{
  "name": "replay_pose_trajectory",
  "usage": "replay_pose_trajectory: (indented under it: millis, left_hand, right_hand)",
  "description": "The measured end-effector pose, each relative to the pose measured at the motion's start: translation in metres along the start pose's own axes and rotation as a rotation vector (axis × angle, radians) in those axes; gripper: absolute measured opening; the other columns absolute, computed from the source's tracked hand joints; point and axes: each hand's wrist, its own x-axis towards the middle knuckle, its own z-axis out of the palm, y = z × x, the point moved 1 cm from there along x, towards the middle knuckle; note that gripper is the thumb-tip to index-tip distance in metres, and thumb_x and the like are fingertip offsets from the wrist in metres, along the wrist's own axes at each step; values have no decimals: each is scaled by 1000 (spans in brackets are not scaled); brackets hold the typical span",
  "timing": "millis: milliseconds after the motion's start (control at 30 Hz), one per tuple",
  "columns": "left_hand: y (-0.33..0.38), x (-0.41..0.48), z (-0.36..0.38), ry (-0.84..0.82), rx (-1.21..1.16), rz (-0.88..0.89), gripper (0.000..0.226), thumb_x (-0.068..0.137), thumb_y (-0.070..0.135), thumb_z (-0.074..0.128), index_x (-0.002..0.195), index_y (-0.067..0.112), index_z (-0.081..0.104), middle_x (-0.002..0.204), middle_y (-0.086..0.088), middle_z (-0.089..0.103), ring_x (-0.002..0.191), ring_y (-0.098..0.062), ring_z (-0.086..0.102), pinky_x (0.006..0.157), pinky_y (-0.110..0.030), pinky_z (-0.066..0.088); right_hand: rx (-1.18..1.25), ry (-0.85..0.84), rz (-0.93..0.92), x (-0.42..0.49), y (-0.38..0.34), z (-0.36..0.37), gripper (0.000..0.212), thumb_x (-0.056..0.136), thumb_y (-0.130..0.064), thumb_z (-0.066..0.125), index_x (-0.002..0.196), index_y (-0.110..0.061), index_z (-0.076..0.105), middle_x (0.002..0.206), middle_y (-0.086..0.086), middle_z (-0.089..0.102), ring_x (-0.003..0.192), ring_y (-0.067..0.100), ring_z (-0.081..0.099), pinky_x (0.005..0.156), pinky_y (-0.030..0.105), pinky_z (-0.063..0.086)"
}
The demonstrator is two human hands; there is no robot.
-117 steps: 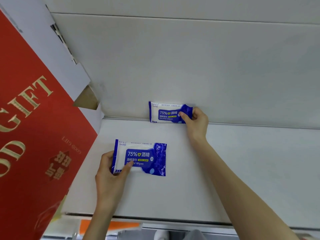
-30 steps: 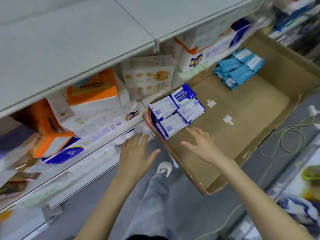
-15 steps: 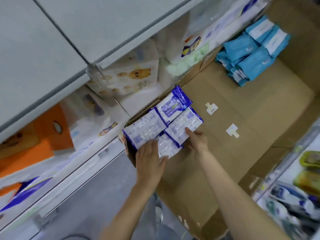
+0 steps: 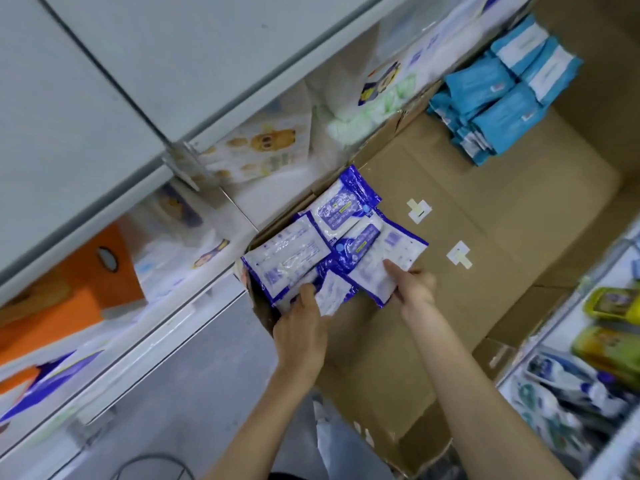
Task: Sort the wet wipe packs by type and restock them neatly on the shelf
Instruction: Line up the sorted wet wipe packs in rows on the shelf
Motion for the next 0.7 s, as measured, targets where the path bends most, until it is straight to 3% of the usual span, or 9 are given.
replay_pose_trajectory:
  millis: [67,100,200,267,400,467,567,700]
  left_hand:
    - [-4,-8,-11,-51,-219,-147,51,80,31,72,124,21,47,117,1,63,107,-24,62,85,-40,53]
    - [-5,-12,-20,-116,-482,-243,51,76,28,75,122,19,54,114,1,65,106,-25,63,87,-41,53]
    - [-1,-38,-57,-303,-1291,-415,33,81,4,70,113,11,65,105,-10,72,93,-27,70,77,-40,59]
    - [-2,-56,-77,-334,-1512,-380,32,86,-4,59,113,12,63,106,-12,72,89,-25,71,70,-38,59]
    - [1,-96,-100,-344,-1582,-246,38,89,-5,52,122,12,57,111,-13,70,98,-28,69,80,-46,57]
    - [6,-122,-107,-302,-1570,-181,32,90,-5,50,114,14,60,101,-7,74,89,-23,71,73,-37,60]
    - [16,-165,-120,-255,-1655,-59,29,91,6,49,117,16,58,101,-3,74,89,-19,71,73,-32,59]
    - [19,-225,-123,-111,-1667,74,42,86,29,54,127,22,51,117,0,69,109,-19,65,91,-34,54]
  right_hand:
    - [57,-52,-23,-21,-7,-19,29,80,-6,74,88,-12,47,101,12,67,79,22,65,80,43,55]
    - [59,-107,-43,-32,-10,-29,28,81,-6,73,96,-11,49,104,10,68,83,22,67,80,42,56]
    - [-22,-303,-116,-74,-15,-59,30,86,-7,67,115,-9,59,108,8,71,93,24,70,84,43,56]
    - [-40,-459,-138,-107,-18,-73,24,90,-9,61,114,-9,63,104,7,73,91,24,71,74,40,59]
    - [-134,-663,-292,-170,-17,-79,21,93,-7,54,112,-11,63,101,3,74,89,20,71,64,28,57]
    - [-242,-716,-439,-197,-14,-78,20,95,-7,54,111,-12,65,100,-1,74,91,17,70,67,24,55]
    - [-284,-863,-538,-238,-7,-83,24,97,-11,50,117,-12,64,108,0,73,99,14,69,79,24,56]
    - [-269,-1019,-582,-286,13,-101,37,92,-34,47,117,-15,65,112,-2,71,106,7,65,87,18,51]
